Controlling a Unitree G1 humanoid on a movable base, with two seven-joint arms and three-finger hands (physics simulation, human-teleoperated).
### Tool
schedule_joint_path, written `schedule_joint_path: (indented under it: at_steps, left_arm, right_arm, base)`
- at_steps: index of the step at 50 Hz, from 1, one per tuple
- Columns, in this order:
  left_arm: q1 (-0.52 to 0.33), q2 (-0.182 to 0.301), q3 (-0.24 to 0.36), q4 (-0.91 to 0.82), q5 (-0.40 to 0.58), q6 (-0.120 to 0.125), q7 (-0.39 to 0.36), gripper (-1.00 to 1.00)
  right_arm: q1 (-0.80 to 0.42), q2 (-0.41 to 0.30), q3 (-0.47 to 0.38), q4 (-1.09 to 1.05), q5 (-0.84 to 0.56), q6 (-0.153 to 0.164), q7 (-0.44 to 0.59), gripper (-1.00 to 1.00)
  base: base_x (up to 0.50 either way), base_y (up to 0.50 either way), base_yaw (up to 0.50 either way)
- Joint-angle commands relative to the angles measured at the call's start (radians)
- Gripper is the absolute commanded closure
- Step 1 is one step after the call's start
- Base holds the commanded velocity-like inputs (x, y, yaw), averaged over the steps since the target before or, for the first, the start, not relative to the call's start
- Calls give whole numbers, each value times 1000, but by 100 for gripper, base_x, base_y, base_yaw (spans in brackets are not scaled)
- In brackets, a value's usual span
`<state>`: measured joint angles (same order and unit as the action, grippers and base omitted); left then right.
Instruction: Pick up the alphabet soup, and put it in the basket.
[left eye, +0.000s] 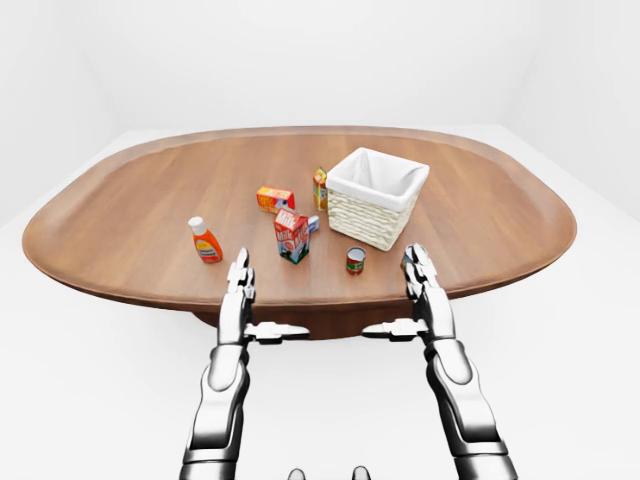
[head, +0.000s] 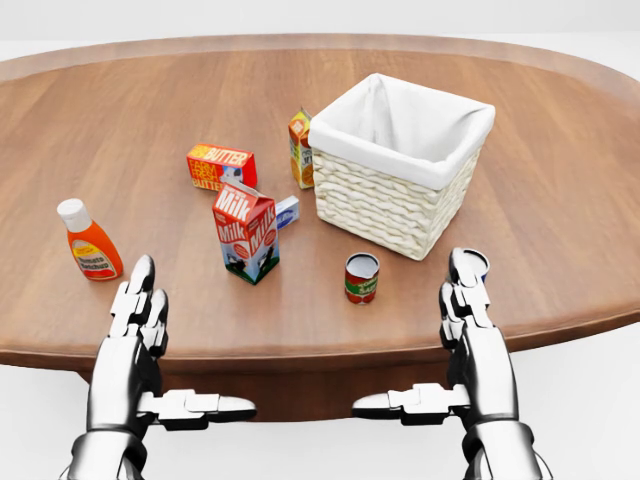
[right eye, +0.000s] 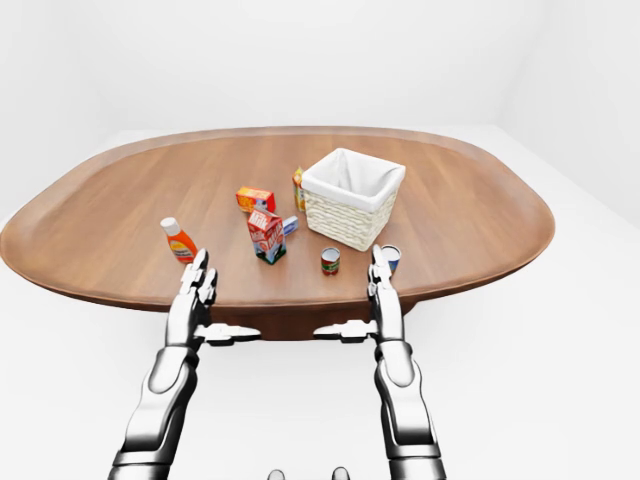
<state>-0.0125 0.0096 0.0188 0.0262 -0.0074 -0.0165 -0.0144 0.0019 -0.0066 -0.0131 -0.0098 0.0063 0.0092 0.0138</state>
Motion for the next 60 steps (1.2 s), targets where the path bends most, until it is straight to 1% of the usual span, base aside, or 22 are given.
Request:
schedule_joint_path:
  at_steps: [1,4,5,8,11,13,18,20,23,28,34,35,40,41,45,46,52,53,54,55,57,60]
  left_arm:
    - [-37,19,35,76,-11,-48,-19,-100]
    - [-45,21,38,91,-12,-60,-16,-100]
    - [-52,23,42,103,-12,-71,-12,-100]
    - [-57,25,48,105,-18,-71,-4,-100]
    - [-65,29,55,117,-26,-71,3,-100]
    - [-75,31,70,127,-26,-71,32,-100]
    - [-61,41,103,49,-42,-71,92,-100]
    - [-56,44,128,5,-88,-71,107,-100]
    - [-50,52,140,-17,-57,-71,152,-100]
    - [-39,57,198,-87,-130,-71,209,-100]
    - [-39,74,232,-96,-160,-71,259,-100]
    - [-37,77,240,-107,-157,-71,269,-100]
    - [-43,84,270,-98,-200,-71,293,-100]
    - [-47,102,271,-88,-131,-71,313,-100]
    - [-74,114,285,-15,-175,-71,303,-100]
    - [-76,115,297,-14,-212,-71,304,-100]
    - [-86,140,319,19,-219,-71,335,-100]
    - [-90,143,321,28,-223,-71,337,-100]
    - [-93,151,330,39,-234,-71,338,-100]
    - [-94,155,333,44,-237,-71,343,-100]
    - [-82,157,339,18,-253,-71,346,-100]
    - [-88,168,355,32,-255,-71,350,-100]
  right_arm:
    - [-2,-11,-22,-5,9,9,22,-100]
    - [3,-10,-21,-21,9,20,21,-100]
    - [0,-11,-23,-8,11,10,23,-100]
    - [-6,-13,-26,19,12,-11,25,-100]
    - [2,-10,-21,-16,10,16,21,-100]
    - [-3,-12,-26,12,13,-7,24,-100]
    - [-7,-13,-27,25,13,-16,23,-100]
    - [-6,-13,-27,25,13,-17,24,-100]
    - [-6,-13,-28,26,14,-19,24,-100]
    - [0,-10,-21,-16,12,20,20,-100]
    - [0,-10,-23,-14,14,12,21,-100]
    - [-7,-13,-27,14,15,-11,23,-100]
    - [1,-10,-22,-19,14,19,19,-100]
    - [0,-10,-22,-18,10,19,15,-100]
    - [-1,-10,-23,-10,15,11,18,-100]
    - [-10,-12,-29,14,22,-6,23,-100]
    - [-5,-10,-26,-15,18,28,12,-100]
    - [-7,-11,-27,-8,17,19,13,-100]
    - [-13,-14,-32,26,21,-13,18,-100]
    - [-12,-15,-32,29,22,-21,21,-100]
    - [-1,-12,-26,-10,20,4,19,-100]
    - [-2,-12,-27,-6,18,3,18,-100]
  base:
    - [0,0,0]
    - [0,0,0]
    - [0,0,0]
    - [0,0,0]
    - [0,0,0]
    - [0,0,0]
    - [0,0,0]
    - [0,0,0]
    - [0,0,0]
    - [0,0,0]
    - [0,0,0]
    - [0,0,0]
    - [0,0,0]
    - [0,0,0]
    - [0,0,0]
    - [0,0,0]
    - [0,0,0]
    - [0,0,0]
    - [0,0,0]
    - [0,0,0]
    - [0,0,0]
    - [0,0,0]
